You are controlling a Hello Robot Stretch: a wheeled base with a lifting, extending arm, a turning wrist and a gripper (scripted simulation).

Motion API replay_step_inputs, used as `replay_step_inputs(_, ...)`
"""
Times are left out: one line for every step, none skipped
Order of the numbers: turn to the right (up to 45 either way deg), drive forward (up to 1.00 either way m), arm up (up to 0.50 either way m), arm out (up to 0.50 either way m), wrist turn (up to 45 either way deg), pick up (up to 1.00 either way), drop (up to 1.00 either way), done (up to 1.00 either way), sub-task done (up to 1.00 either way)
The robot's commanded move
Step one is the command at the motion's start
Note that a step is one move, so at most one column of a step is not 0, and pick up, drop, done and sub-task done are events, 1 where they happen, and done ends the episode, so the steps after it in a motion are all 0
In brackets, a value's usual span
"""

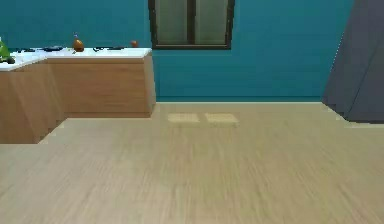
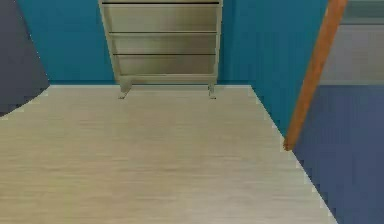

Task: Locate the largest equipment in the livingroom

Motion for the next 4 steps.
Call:
replay_step_inputs(45.0, 0.00, 0.00, 0.00, 0.0, 0.00, 0.00, 0.00, 0.00)
replay_step_inputs(45.0, 0.00, 0.00, 0.00, 0.0, 0.00, 0.00, 0.00, 0.00)
replay_step_inputs(45.0, 0.00, 0.00, 0.00, 0.0, 0.00, 0.00, 0.00, 0.00)
replay_step_inputs(12.0, 0.00, 0.00, 0.00, 0.0, 0.00, 0.00, 0.00, 0.00)
